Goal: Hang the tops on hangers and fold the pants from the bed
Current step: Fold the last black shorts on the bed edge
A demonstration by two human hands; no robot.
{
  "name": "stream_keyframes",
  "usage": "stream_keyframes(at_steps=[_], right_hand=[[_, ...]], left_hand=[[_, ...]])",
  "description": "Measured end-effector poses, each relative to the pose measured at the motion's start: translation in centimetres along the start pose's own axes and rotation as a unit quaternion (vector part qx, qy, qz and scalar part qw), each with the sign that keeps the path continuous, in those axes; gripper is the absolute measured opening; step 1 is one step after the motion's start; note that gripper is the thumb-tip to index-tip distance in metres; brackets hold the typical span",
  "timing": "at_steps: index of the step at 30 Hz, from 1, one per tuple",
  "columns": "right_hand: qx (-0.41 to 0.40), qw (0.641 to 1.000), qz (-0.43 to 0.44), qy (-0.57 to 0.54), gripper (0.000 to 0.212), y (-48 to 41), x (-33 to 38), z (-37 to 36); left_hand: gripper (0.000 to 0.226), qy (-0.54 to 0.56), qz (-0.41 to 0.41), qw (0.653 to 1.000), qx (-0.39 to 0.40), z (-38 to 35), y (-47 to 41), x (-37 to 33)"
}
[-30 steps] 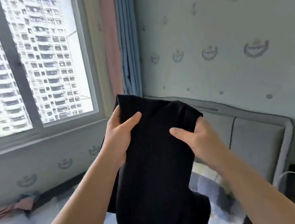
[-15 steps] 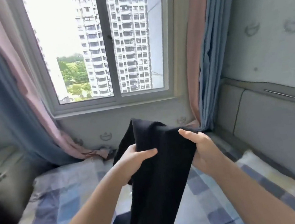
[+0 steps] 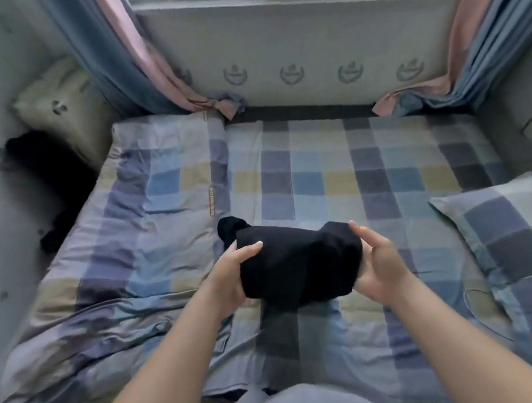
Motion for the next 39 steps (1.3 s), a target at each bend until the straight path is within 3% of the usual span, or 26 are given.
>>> stream_keyframes(at_steps=[4,10,13,16,19,21,23,24,26,28,31,35,39], right_hand=[[0.029,1.0,-0.005,0.007,0.04,0.6,-0.4,2.6],[0.073,0.995,0.012,0.065,0.05,0.8,0.3,4.8],[0.101,0.987,0.03,0.119,0.05,0.9,0.5,5.5],[0.093,0.973,0.026,0.209,0.05,0.9,-0.6,6.3],[0.083,0.962,0.032,0.257,0.044,0.8,-1.8,6.9],[0.028,0.963,0.039,0.266,0.039,0.6,-1.6,7.6],[-0.02,0.956,0.05,0.287,0.029,0.6,-0.5,7.8],[-0.03,0.951,0.062,0.302,0.023,0.6,0.2,7.6],[-0.029,0.94,0.102,0.325,0.01,1.1,1.9,6.8],[-0.013,0.929,0.14,0.343,0.01,1.9,3.5,5.8],[0.036,0.917,0.181,0.355,0.014,3.5,5.5,4.2],[0.08,0.914,0.224,0.328,0.019,5.3,7.6,3.0],[0.108,0.897,0.234,0.36,0.039,5.6,8.3,2.6]], left_hand=[[0.055,-0.005,0.019,0.999,0.026,-1.4,0.2,4.8],[0.032,-0.124,0.05,0.991,0.001,-4.5,0.5,9.1],[0.021,-0.047,0.023,0.998,0.019,-7.0,0.1,8.3],[0.025,0.063,0.005,0.998,-0.009,-8.6,-0.3,6.9],[0.023,0.076,-0.022,0.997,0.001,-9.9,-0.5,5.5],[0.018,0.062,-0.046,0.997,0.0,-10.3,-0.5,4.8],[0.032,-0.002,-0.073,0.996,-0.057,-9.8,-0.6,4.3],[0.052,-0.066,-0.082,0.989,-0.099,-9.3,-0.7,4.3],[0.095,-0.229,-0.102,0.954,-0.162,-8.4,-0.5,4.2],[0.11,-0.371,-0.15,0.906,-0.138,-9.0,-0.2,4.1],[0.099,-0.458,-0.17,0.873,-0.019,-11.2,-0.5,4.7],[0.069,-0.438,-0.106,0.887,0.105,-14.1,-0.7,6.5],[0.032,-0.327,-0.166,0.926,0.085,-15.9,-0.2,5.6]])
Point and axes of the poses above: each hand's wrist, its own y-axis away from the middle knuckle, its own z-axis out of the back of the hand, x = y × z, the point moved 6 cm from there along -y, towards the middle knuckle, and after that the axes turned 7 degrees about y, right-handed, at the moved point
